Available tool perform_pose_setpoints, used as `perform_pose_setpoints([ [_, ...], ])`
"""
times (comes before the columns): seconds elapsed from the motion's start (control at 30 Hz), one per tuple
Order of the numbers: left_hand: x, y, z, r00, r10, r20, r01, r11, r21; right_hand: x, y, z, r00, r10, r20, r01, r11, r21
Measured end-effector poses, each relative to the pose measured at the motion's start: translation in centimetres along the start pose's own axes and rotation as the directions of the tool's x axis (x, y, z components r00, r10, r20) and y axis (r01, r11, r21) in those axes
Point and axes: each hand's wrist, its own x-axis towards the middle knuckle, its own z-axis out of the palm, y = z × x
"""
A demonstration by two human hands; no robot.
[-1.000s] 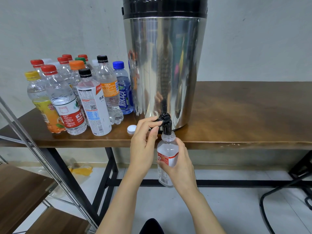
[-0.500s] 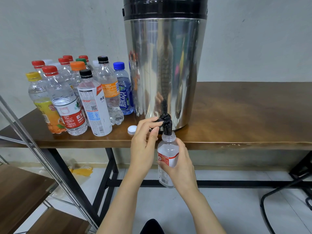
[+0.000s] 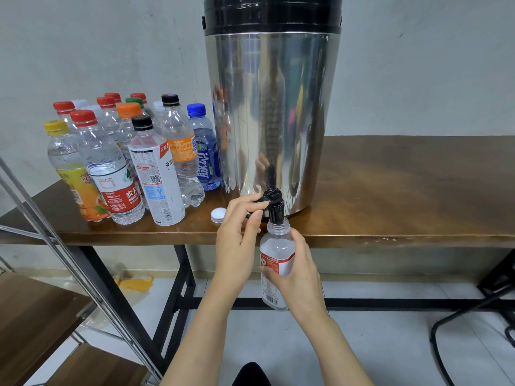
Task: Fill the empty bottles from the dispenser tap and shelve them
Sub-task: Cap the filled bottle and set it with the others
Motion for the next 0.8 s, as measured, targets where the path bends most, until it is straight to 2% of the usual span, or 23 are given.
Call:
perform_pose_setpoints([
  [0.8,0.00,0.15,0.00,1.000,0.014,-0.008,-0.014,1.000,0.007,0.20,-0.39,-0.10,1.000,-0.005,0.000,0.005,1.000,-0.007],
])
